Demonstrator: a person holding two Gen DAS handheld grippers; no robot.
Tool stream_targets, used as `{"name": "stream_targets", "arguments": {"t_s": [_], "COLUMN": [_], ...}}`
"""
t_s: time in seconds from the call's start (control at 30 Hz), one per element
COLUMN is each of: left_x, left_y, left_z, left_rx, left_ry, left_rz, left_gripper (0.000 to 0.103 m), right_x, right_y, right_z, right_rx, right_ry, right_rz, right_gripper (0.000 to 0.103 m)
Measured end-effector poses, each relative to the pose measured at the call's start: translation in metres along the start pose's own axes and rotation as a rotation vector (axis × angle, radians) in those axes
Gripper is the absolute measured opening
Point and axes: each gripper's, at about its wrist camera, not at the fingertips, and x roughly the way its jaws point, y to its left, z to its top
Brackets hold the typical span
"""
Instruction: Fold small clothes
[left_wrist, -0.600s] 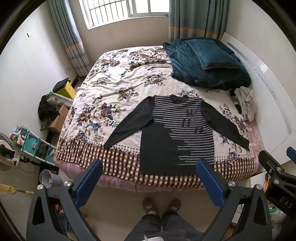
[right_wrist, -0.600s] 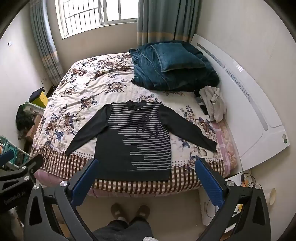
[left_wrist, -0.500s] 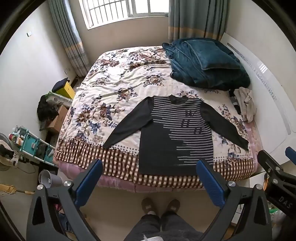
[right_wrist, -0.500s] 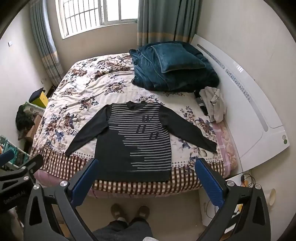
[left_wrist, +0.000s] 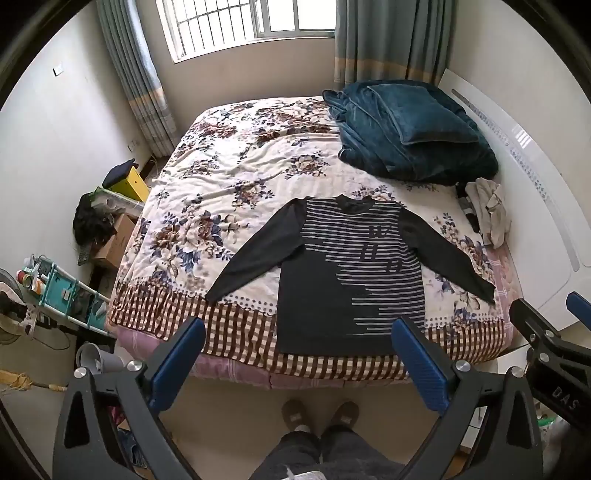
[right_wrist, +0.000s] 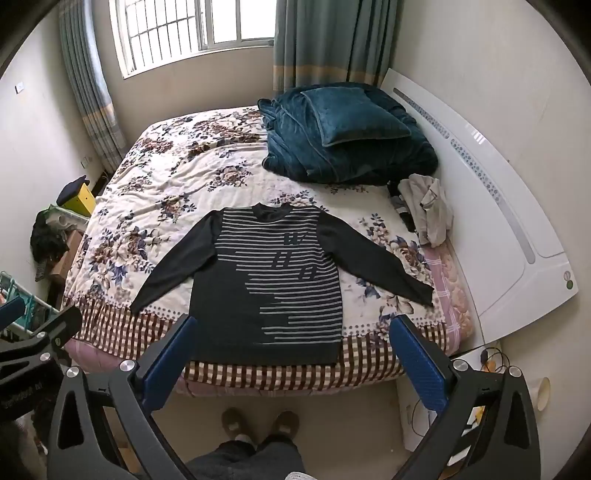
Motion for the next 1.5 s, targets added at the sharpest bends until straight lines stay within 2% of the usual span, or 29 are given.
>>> {"name": "stream_targets", "arguments": {"t_s": [1.5], "left_x": [-0.008], "left_y": [0.002], "left_z": [0.017], "left_rx": [-0.012], "left_ry": [-0.012], "left_rz": [-0.012], "left_gripper": [0.103], "right_x": [-0.012], "right_y": [0.008], "right_z": [0.014], "right_rx": [0.0], "right_ry": [0.0], "right_rz": [0.013], "right_gripper": [0.103]}}
